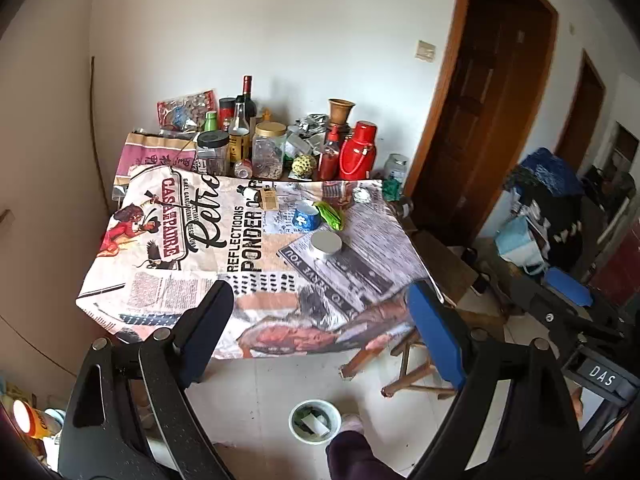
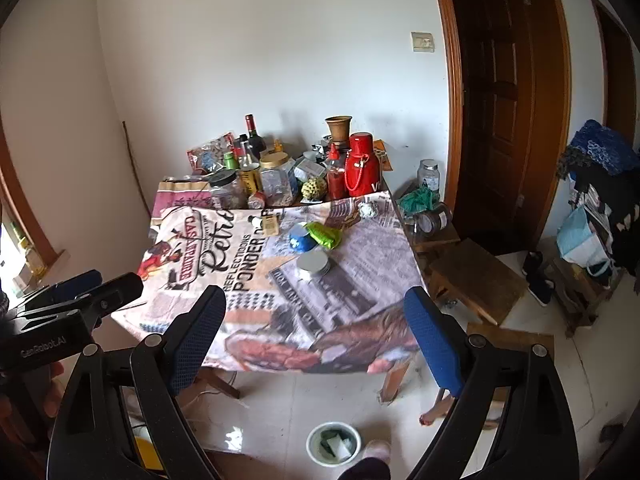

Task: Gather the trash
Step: 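Raise both open tools back toward the table, then grasp the green snack wrapper with the right tool while the left tool grasps the round grey lid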

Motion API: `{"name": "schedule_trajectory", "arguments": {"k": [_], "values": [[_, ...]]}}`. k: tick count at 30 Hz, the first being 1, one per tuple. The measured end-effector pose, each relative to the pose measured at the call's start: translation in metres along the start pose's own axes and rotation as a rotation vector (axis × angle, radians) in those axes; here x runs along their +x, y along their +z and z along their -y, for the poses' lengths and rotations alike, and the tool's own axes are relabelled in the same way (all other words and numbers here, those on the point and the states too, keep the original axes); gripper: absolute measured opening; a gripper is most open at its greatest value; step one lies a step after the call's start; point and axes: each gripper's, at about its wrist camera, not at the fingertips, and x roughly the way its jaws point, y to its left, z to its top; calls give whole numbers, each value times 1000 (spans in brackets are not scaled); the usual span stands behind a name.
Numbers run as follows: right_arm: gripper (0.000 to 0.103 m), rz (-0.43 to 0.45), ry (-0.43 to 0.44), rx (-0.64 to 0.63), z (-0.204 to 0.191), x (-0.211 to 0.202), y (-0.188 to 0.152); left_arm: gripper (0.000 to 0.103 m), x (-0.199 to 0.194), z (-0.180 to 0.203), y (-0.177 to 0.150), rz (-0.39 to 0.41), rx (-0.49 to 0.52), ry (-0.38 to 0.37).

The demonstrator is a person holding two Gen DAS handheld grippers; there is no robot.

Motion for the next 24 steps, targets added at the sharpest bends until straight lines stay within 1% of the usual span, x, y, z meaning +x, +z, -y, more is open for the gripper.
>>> {"name": "schedule_trajectory", "arguments": {"k": [3, 9, 12, 17, 20, 24], "values": [[89, 11, 14, -16, 15, 16, 20, 89, 23, 8, 20, 0, -24, 1], [89, 10, 45, -71, 45, 46, 66, 89, 64, 31, 62, 17, -61, 29], [89, 3, 58, -99, 58, 64, 81, 89, 91, 42, 78, 10, -73, 57], [89, -39, 78, -105, 78, 100, 98, 89, 138, 55, 89, -47, -96, 80], [89, -80, 76, -89, 87, 121, 103, 89, 167, 57, 90, -106, -96, 84], [89, -134, 73, -36, 95, 151, 105, 89, 208, 53, 92, -182, -73, 88]]}}
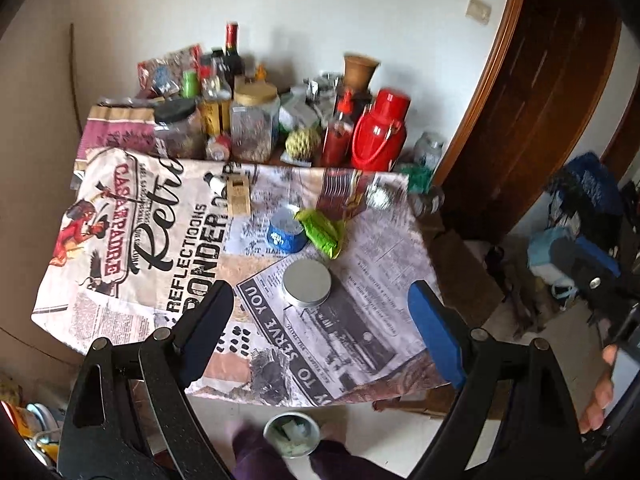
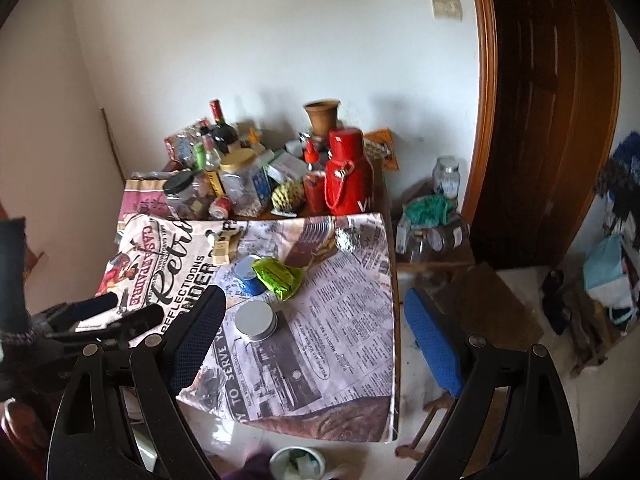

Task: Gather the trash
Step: 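Grasp the green snack wrapper with the right tool while the left tool grasps the round grey lid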

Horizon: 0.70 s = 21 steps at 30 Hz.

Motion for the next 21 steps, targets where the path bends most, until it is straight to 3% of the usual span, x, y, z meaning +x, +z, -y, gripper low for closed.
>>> {"name": "schedule_trajectory", "arguments": {"k": [8, 15, 21], "values": [[89, -81, -92, 110, 9, 58, 1, 89, 105, -8, 11, -214, 116, -45], [89, -171, -156, 204, 22, 112, -8, 89, 193, -8, 0, -383, 212, -93], [89, -212, -174, 214, 28, 140, -11, 89, 235, -8, -9, -428, 224, -92]]}}
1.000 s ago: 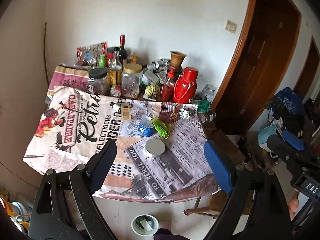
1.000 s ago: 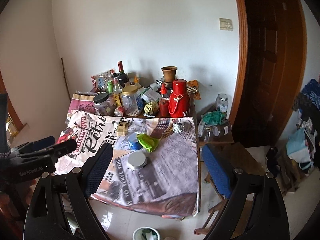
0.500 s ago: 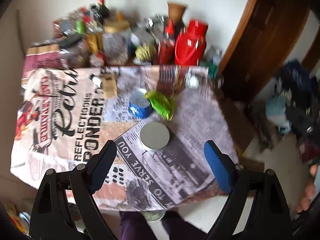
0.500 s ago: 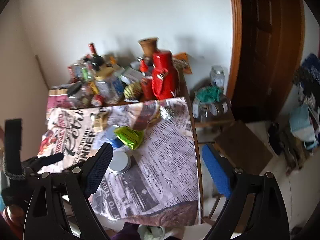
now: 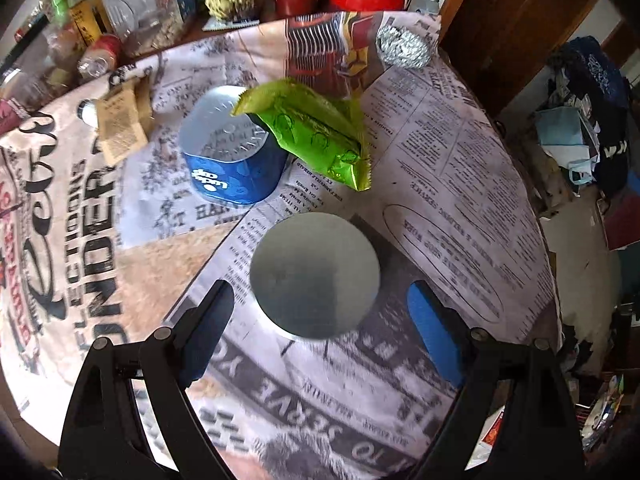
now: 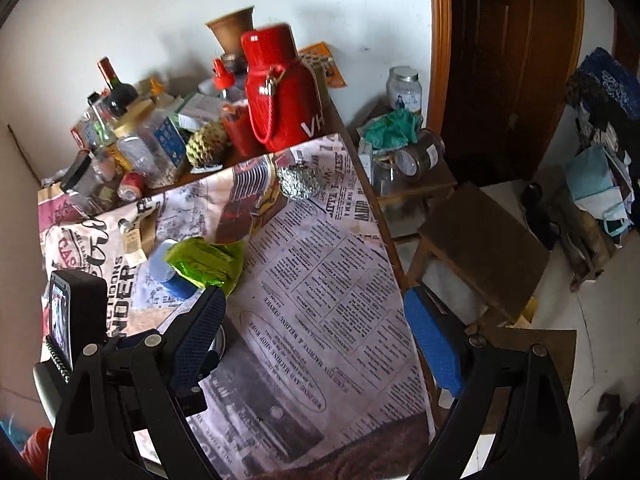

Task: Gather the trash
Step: 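Grasp the green snack wrapper with the right tool while the left tool grasps the round grey lid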

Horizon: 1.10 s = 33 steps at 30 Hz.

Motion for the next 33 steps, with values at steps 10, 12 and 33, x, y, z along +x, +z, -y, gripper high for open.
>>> {"name": "schedule_trajectory", "arguments": {"k": [10, 12, 33], "values": [[89, -35, 38, -114, -27, 33, 12, 72, 10, -6, -2, 36, 2, -37], [89, -44, 56, -137, -36, 40, 13, 72, 7, -10, -4, 47, -8, -28], [79, -164, 62, -494, -118, 146, 10, 72, -75, -146, -17, 174, -295, 101]]}}
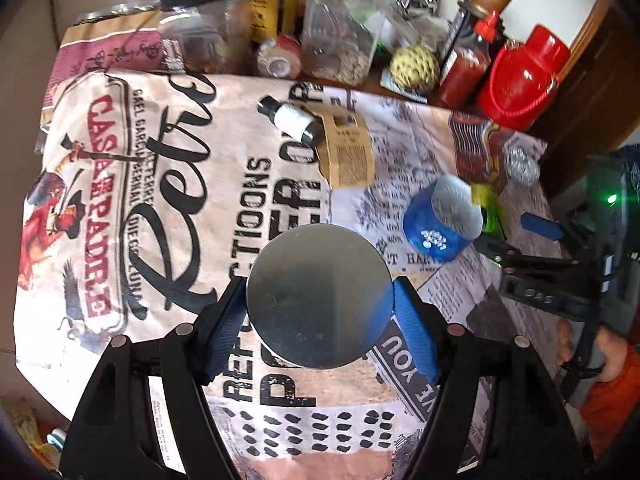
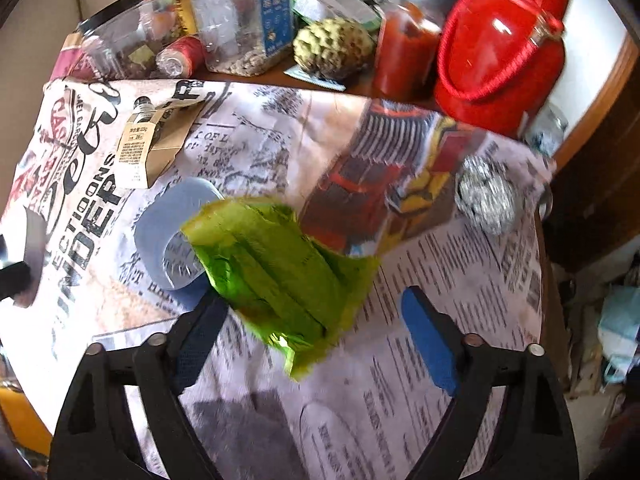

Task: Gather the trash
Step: 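Grasp the green snack wrapper with the right tool while the left tool grasps the round grey lid, then carry the wrapper and lid in both tools down over the white bucket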

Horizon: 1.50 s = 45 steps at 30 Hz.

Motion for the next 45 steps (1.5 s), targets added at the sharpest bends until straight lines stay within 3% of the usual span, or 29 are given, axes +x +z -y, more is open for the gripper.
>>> {"name": "schedule_trajectory", "arguments": {"k": [5, 7, 9, 12, 19, 29, 35, 45], "values": [[32, -23, 35, -5, -2, 15, 3, 72, -6, 4, 2, 12, 14, -5], [19, -18, 37, -6, -1, 15, 5, 72, -6, 8, 5, 16, 19, -7], [14, -22, 36, 19, 3, 13, 7, 72, -8, 11, 6, 20, 22, -13], [12, -13, 34, 54, 9, 5, 5, 72, -14, 17, 7, 26, 25, -26], [10, 87, 81, 194, 37, -58, -15, 72, -35, 46, 10, 66, 58, -60], [10, 276, 95, 258, 73, -164, -41, 72, -99, 110, 0, 210, 113, -103], [10, 382, 108, 224, 82, -218, -68, 72, -143, 139, -34, 312, 73, -94], [10, 440, 183, 178, 70, -272, -110, 72, -219, 150, -97, 427, 9, -85]]}}
